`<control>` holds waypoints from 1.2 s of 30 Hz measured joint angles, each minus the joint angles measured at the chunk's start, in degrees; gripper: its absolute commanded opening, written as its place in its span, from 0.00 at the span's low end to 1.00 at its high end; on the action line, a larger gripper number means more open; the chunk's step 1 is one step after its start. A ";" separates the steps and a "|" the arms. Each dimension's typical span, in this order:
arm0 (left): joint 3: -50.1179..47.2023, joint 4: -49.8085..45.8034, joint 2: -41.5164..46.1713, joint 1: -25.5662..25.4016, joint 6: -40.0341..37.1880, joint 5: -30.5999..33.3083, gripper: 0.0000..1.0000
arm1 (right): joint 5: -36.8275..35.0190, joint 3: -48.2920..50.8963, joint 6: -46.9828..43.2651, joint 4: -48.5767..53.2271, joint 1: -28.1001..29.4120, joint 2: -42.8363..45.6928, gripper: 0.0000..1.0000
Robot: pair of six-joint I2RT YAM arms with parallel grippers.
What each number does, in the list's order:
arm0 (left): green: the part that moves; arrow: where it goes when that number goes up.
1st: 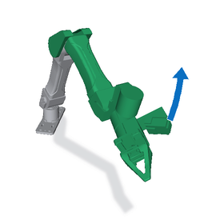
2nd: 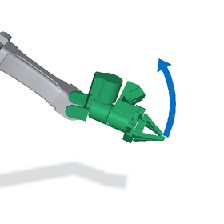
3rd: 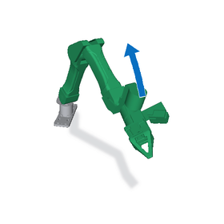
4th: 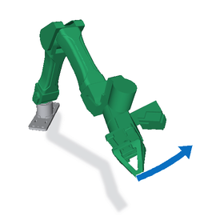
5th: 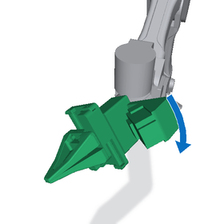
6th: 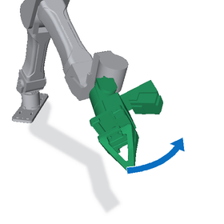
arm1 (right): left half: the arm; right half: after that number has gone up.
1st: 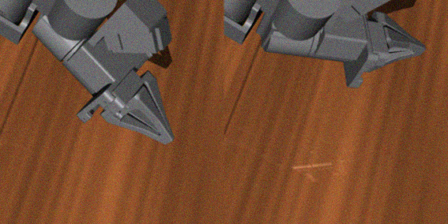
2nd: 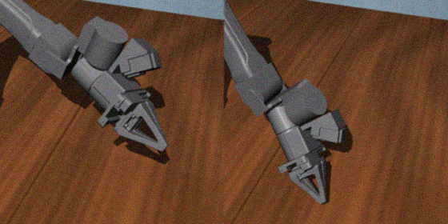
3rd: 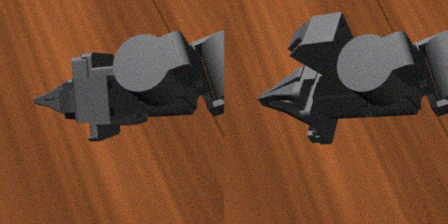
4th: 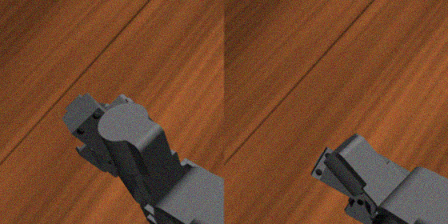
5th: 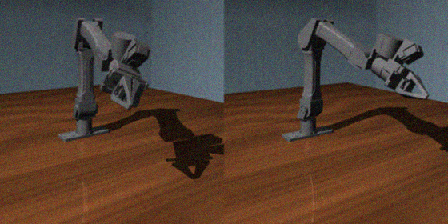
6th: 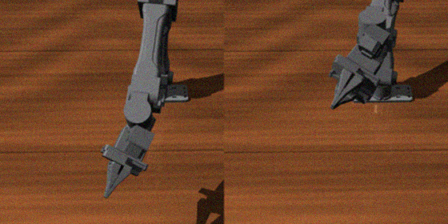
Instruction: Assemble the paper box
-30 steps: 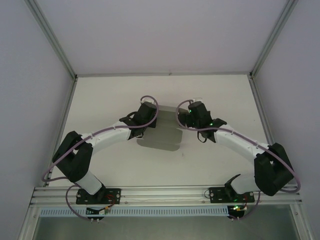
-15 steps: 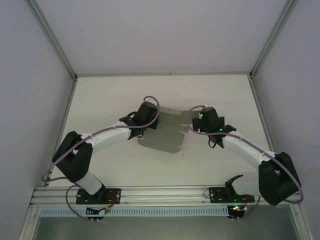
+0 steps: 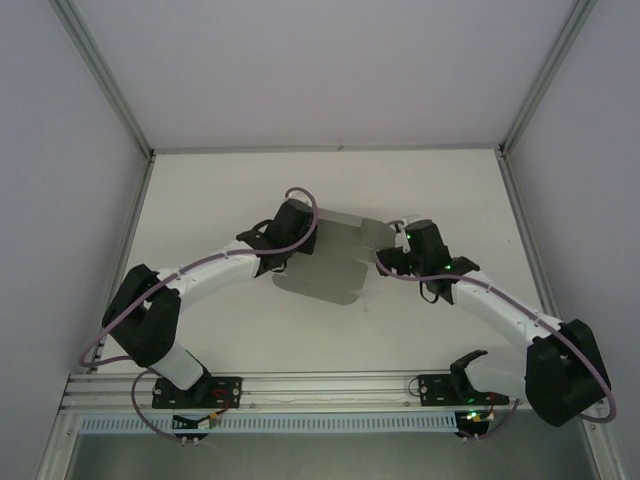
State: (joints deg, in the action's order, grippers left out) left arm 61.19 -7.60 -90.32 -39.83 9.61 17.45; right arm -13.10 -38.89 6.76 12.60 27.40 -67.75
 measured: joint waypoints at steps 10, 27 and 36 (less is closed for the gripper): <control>0.59 -1.97 0.74 0.28 -0.68 0.13 0.00 | -1.31 0.11 -0.48 0.59 0.00 -2.40 1.00; 0.59 -2.86 1.51 0.59 -0.72 -1.97 0.00 | 7.15 0.20 -2.60 -9.09 -0.07 0.07 1.00; 0.59 -2.67 1.68 0.59 0.00 -5.46 0.00 | 11.26 -2.23 -2.43 -14.05 -0.04 -5.57 1.00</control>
State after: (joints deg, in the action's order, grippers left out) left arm 61.78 -10.26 -88.64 -39.24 9.61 11.99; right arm -1.85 -41.12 4.34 -1.45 27.35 -73.32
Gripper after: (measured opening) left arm 0.091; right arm 0.998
